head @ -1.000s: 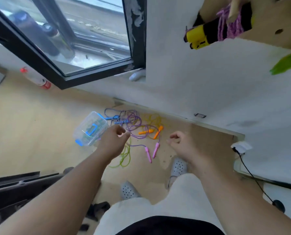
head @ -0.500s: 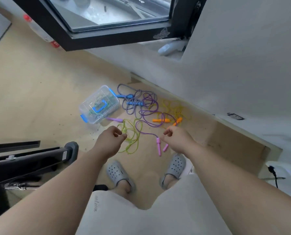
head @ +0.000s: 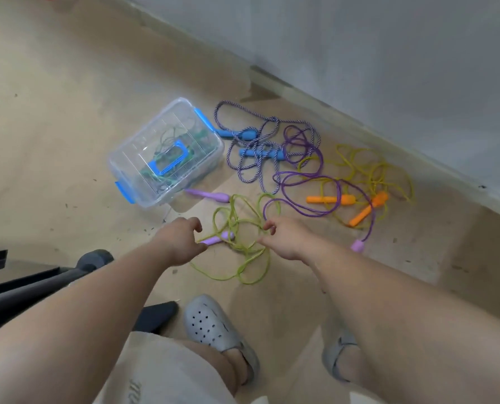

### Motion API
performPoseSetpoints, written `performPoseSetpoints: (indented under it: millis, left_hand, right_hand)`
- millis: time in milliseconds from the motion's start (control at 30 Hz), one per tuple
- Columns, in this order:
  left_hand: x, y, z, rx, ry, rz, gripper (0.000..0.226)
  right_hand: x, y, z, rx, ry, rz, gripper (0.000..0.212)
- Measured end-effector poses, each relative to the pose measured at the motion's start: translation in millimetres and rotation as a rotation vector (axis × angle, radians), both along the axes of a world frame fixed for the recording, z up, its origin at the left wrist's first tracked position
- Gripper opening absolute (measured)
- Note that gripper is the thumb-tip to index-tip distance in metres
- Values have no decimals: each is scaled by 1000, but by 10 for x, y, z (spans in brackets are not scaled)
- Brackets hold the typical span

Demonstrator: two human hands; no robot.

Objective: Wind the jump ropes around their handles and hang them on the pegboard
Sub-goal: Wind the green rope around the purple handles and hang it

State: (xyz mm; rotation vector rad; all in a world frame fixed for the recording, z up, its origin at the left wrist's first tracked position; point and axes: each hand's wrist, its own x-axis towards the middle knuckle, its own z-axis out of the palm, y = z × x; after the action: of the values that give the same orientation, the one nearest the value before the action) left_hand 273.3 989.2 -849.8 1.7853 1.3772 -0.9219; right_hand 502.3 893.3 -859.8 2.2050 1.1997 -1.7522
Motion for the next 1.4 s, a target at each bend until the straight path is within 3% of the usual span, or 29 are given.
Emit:
performPoseSetpoints:
  millis: [133, 233, 300, 433, 567, 633, 733, 933, 1033, 1133, 1233, 1400]
  left_hand:
    - [-180, 333, -711, -113, -39, -80, 59]
    - [-228, 461, -1158, 35, -88, -350, 73]
    - [-212, 490, -1421, 93, -183, -416, 90]
    - [-172, 492, -1821, 191, -229, -465, 112]
    - [-155, 400, -1986, 274, -140, -603, 119]
    - [-168, 327, -2016, 303, -82, -613, 122]
    - [-231, 113, -2082, 318, -54, -633, 100]
    - [-418, -195, -2185, 243, -1, -484, 49]
    - [-491, -212, -2210, 214, -55, -257, 30]
    - [-489, -161, -2236, 136, -148, 85, 14]
    - [-486, -28, -2206, 29, -198, 285, 16]
    - [-611, 58, -2165, -106, -244, 408, 22]
  right_hand:
    - [-190, 199, -726, 26, -54, 102, 57]
    - [-284, 248, -1164, 65, -105, 145, 76]
    - [-328, 253, -1375, 83, -108, 183, 84]
    - [-431, 160, -1634, 64, -91, 342, 75]
    - [-532, -20, -1690, 175, -91, 334, 60]
    - [-585, -101, -1703, 152, -60, 211, 67]
    - [-602, -223, -1792, 54, 4, 141, 82]
    - [-451, -338, -1892, 17, -19, 203, 79]
    - [-404, -337, -1846, 49, -62, 176, 81]
    - [-462, -293, -1734, 258, -216, 235, 47]
    - [-660, -228, -1732, 260, -138, 357, 31]
    - [-769, -180, -1897, 109, -84, 290, 52]
